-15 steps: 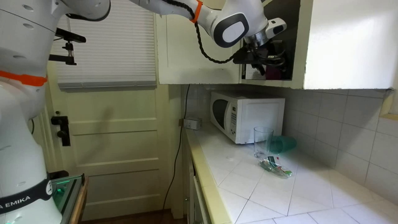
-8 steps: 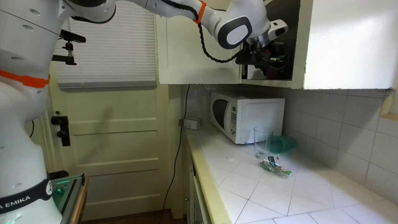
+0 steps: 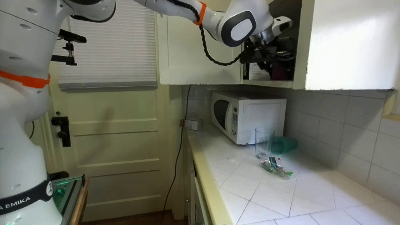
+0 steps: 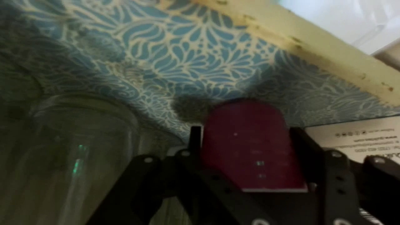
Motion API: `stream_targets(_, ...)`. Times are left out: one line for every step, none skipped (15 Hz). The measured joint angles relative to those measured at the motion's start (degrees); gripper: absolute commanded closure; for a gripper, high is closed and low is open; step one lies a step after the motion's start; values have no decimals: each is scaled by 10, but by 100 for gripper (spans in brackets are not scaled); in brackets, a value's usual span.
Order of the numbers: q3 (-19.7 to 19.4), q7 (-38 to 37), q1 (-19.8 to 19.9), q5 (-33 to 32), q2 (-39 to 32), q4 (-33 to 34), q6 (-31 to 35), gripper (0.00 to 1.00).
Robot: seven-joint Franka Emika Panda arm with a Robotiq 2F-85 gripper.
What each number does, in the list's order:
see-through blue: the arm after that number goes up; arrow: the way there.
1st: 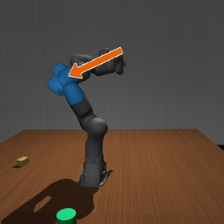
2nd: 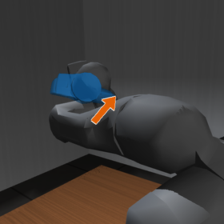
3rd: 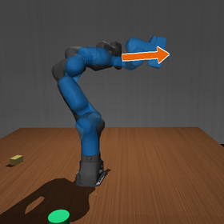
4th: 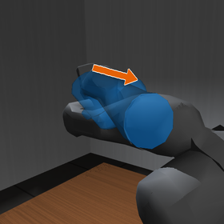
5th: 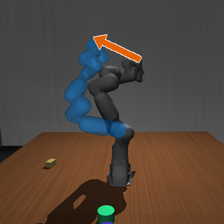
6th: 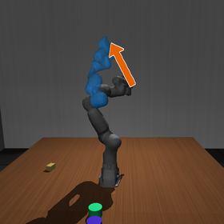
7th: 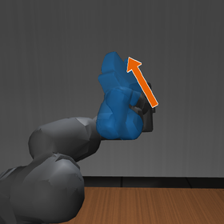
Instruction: Move the pink cup to the shelf above it
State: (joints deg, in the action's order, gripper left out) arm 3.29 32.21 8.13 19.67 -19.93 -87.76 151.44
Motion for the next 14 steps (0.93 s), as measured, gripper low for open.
stream_targets(-2,-2,3,-10,8,-7,1,55)
stream_targets(-3,-3,7,-14,17,-15,2,55)
stream_targets(-4,-3,11,-16,27,-23,2,55)
stream_targets(-4,-3,14,-16,40,-33,2,55)
stream_targets(-4,-1,16,-17,53,-44,1,55)
stream_targets(-4,3,18,-16,67,-56,-1,55)
stream_targets(-4,8,19,-16,82,-69,-7,55)
stream_targets(-4,14,20,-16,97,-83,-14,55)
stream_targets(-5,21,21,-16,112,-97,-24,55)
stream_targets(-6,30,21,-16,128,-112,-37,55)
stream_targets(-8,44,21,-14,145,-127,-51,55)
stream_targets(-11,66,21,-12,164,-143,-66,55)
stream_targets(-15,91,20,-10,184,-159,-80,55)
stream_targets(-22,118,19,-8,207,-176,-93,55)
